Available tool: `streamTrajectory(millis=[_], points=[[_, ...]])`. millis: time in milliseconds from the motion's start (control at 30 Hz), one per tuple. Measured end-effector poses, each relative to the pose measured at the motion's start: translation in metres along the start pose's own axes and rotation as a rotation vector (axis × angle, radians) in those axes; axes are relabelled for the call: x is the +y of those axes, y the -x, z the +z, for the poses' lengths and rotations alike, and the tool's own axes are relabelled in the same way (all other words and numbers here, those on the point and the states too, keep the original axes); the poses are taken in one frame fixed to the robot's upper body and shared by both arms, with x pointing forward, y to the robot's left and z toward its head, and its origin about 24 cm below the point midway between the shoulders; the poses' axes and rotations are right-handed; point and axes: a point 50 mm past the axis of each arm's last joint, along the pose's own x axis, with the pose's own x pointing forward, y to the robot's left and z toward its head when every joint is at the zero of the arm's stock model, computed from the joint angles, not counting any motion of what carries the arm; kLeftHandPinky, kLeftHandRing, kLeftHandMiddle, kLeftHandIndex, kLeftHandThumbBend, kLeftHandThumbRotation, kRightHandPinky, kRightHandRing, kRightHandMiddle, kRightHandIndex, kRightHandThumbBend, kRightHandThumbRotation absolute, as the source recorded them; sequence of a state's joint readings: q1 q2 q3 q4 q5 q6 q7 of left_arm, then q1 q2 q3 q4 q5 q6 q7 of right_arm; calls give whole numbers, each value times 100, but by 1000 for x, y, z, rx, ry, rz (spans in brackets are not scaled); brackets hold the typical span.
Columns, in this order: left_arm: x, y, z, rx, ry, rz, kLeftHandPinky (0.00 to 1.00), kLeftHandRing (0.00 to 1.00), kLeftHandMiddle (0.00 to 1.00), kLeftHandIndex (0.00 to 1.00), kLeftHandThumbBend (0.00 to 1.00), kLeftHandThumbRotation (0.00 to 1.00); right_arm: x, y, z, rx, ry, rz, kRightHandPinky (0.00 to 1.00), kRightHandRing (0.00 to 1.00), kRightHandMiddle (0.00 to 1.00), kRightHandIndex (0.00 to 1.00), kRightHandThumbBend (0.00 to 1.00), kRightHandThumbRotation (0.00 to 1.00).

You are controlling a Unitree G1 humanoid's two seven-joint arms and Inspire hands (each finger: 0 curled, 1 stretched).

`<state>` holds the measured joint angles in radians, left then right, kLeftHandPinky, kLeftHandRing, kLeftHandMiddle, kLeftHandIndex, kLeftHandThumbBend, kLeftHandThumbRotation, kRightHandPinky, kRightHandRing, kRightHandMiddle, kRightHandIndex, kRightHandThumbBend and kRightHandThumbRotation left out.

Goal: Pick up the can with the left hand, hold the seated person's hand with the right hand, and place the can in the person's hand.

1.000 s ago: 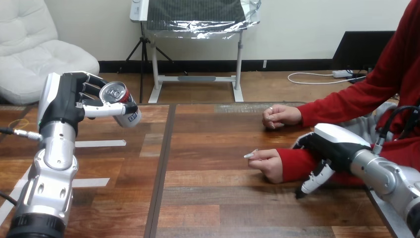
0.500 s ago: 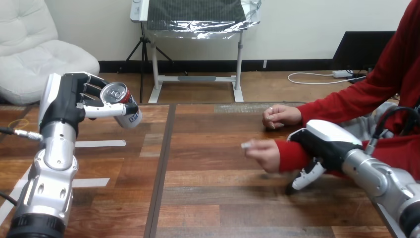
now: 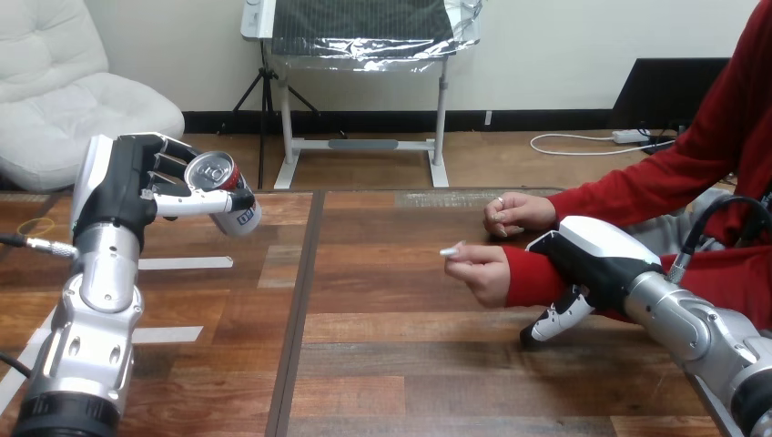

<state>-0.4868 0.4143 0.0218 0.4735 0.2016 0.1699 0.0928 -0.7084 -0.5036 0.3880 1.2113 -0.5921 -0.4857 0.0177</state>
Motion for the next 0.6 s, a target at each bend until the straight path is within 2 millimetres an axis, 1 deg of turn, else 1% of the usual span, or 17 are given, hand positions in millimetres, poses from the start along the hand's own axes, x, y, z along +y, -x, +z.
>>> streamTrajectory(millis=[433, 600], points=[[0, 0, 0, 0, 3, -1, 33, 39, 43, 41, 83, 0, 0, 0, -1, 3, -7, 6, 36, 40, 47, 52, 78, 0], [0, 0, 0, -1, 4, 0, 34, 40, 44, 41, 83, 0, -1, 1, -1, 5, -7, 8, 37, 41, 48, 52, 78, 0]])
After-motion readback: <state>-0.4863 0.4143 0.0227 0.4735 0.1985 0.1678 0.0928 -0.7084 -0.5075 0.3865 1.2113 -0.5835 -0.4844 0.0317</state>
